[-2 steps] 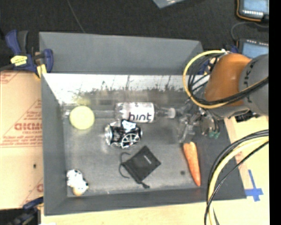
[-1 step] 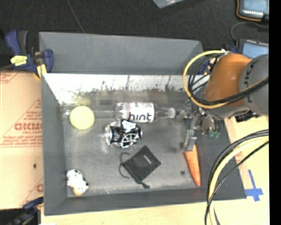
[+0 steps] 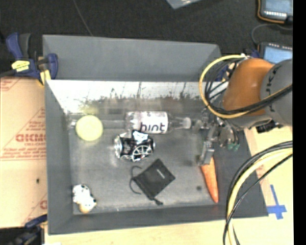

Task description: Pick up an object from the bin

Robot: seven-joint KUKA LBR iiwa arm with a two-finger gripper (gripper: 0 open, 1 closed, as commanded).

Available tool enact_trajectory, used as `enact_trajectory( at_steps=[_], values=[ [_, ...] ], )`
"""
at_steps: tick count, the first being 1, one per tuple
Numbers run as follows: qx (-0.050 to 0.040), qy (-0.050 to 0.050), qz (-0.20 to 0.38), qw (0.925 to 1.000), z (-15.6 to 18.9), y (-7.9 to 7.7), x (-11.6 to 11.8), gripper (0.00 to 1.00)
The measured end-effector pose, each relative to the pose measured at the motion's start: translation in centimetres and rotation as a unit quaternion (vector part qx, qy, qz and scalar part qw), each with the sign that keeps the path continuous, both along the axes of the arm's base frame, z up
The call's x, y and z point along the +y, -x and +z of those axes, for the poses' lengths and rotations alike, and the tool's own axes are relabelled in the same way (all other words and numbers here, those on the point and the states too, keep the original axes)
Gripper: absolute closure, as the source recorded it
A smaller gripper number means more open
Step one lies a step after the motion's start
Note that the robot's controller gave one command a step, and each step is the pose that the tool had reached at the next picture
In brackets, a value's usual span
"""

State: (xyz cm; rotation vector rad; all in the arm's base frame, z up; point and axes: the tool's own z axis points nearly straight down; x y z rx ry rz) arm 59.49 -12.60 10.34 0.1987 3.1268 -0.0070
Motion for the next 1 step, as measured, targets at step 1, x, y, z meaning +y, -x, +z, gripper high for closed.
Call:
enact_trajectory(
  at_steps=[1],
  values=[
    [-0.0023, 0.0, -0.027, 0.9996, -1.54, 2.28, 4.08, 0.0]
  ],
)
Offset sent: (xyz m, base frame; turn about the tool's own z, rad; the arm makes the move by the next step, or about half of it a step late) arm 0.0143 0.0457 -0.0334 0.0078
